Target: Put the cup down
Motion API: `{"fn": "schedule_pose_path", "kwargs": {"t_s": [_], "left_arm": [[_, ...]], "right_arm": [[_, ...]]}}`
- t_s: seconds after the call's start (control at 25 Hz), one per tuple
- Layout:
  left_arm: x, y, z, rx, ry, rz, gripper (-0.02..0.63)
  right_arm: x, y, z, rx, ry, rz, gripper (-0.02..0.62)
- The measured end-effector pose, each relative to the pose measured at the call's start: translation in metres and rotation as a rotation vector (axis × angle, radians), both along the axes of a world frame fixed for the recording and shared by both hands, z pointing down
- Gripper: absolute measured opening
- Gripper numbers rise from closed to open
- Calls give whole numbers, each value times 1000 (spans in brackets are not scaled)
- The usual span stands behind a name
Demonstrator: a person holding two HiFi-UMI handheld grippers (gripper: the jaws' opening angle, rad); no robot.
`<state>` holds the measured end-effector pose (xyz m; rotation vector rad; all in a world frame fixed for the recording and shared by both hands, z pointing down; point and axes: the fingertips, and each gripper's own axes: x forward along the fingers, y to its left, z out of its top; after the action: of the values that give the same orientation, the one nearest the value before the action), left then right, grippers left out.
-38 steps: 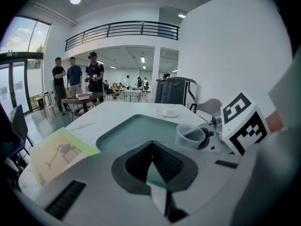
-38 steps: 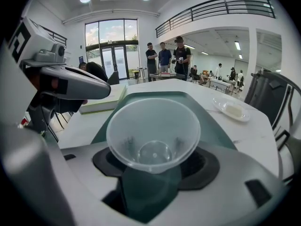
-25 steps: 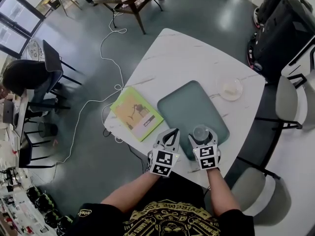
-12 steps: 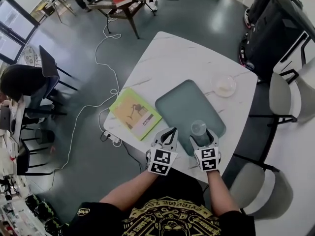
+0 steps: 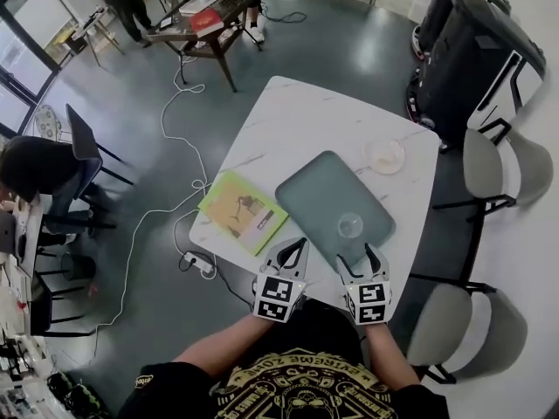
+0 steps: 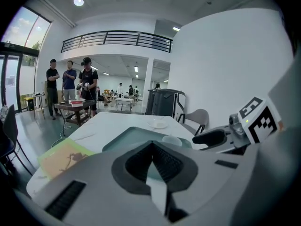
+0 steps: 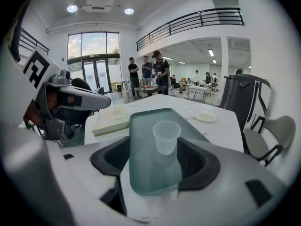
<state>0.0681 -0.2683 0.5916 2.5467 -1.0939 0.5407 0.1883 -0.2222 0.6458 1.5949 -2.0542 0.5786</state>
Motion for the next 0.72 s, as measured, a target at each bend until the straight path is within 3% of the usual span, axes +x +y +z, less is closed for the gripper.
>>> {"fn": "schedule_pose_path", "kwargs": {"t_s": [0.64,0.72], "left_arm": [[-36,31,-55,85,65,82,8],[-43,35,-57,91,67,86,8]], "right_arm": [[-59,23,-77,120,7,71,311],[-64,28,-83,136,11,85,284]]}}
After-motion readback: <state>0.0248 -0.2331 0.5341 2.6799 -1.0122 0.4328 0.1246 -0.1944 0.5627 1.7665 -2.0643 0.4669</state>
